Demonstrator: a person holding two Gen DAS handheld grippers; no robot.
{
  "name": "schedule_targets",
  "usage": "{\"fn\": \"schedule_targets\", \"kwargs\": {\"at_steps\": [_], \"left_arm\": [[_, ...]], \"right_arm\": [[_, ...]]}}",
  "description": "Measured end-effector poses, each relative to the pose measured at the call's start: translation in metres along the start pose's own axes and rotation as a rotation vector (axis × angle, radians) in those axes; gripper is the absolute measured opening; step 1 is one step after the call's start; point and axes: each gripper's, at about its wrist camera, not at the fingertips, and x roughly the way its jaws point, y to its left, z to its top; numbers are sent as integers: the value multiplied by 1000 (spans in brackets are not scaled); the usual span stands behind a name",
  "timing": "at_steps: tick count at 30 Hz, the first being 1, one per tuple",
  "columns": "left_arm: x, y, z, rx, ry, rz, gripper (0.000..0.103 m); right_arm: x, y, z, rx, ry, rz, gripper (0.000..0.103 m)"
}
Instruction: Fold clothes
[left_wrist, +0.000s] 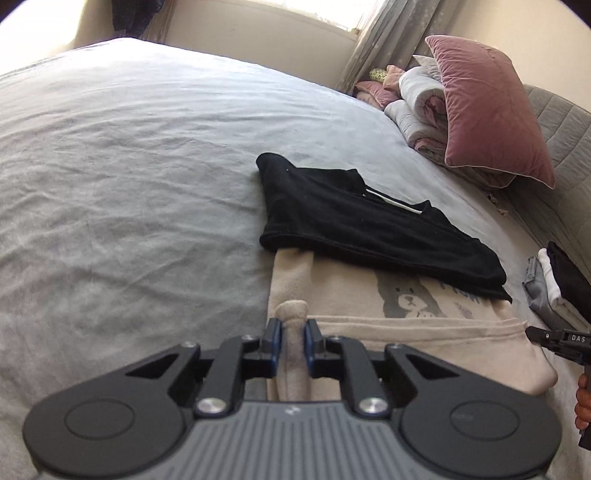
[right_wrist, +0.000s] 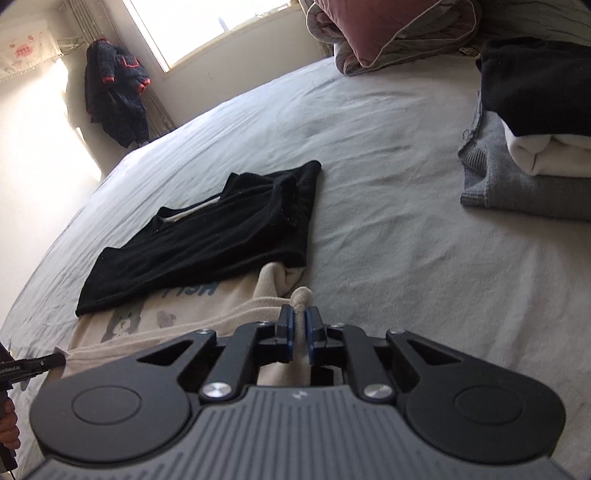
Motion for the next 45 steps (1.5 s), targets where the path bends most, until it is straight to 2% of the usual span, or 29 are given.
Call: {"fn": "schedule_targets", "kwargs": {"at_steps": [2, 5, 6, 7, 8, 13, 16, 18, 23, 28, 31, 32, 33, 35, 39, 42, 45], "left_arm": [[-4, 1, 1, -20, -4, -25, 22], [-3, 0, -1, -24, 0, -6, 22], [-2, 0, -2, -28, -1, 6, 10], [-2, -1, -3, -34, -11, 12, 8], [-3, -2, -4, -40, -20, 18, 7], [-20, -9, 4, -52, -144, 3, 7], [-20, -12, 12, -52, -172, 5, 7], [-16, -14, 18, -54, -182, 9, 7], [10, -13, 29, -45, -167, 49, 7], [43, -1, 31, -95, -89, 86, 8], [39, 0, 33, -120, -56, 79, 19], [35, 0, 33, -119, -38, 76, 31], [31, -1, 33, -114, -14, 72, 39], [21, 0, 32, -105, 32, 72, 42], [-4, 8, 19, -142, 114, 48, 51], [-20, 15, 6, -173, 135, 23, 56], [-29, 26, -7, -244, 165, -30, 57]], "right_arm": [[-3, -2, -1, 10, 0, 8, 16], [-3, -5, -2, 38, 12, 24, 16], [-1, -6, -3, 47, 21, 27, 16], [1, -6, -5, 51, 25, 25, 16], [1, -5, -5, 51, 17, 18, 11], [-15, 8, 5, 39, -94, 13, 8], [-25, 17, 17, 14, -158, 26, 8], [-21, 18, 24, 9, -168, 22, 8], [6, 11, 31, 7, -129, -18, 8], [27, 3, 30, 20, -49, -54, 10], [19, -2, 33, 63, -12, -32, 14], [13, -2, 34, 62, -4, -28, 17], [6, -2, 34, 61, 3, -23, 20], [-8, -1, 33, 55, 17, -21, 42], [-36, 3, 20, 34, 39, -5, 43], [-50, 4, 6, 25, 48, 16, 43], [-56, 5, -9, -7, 75, 22, 43]]}}
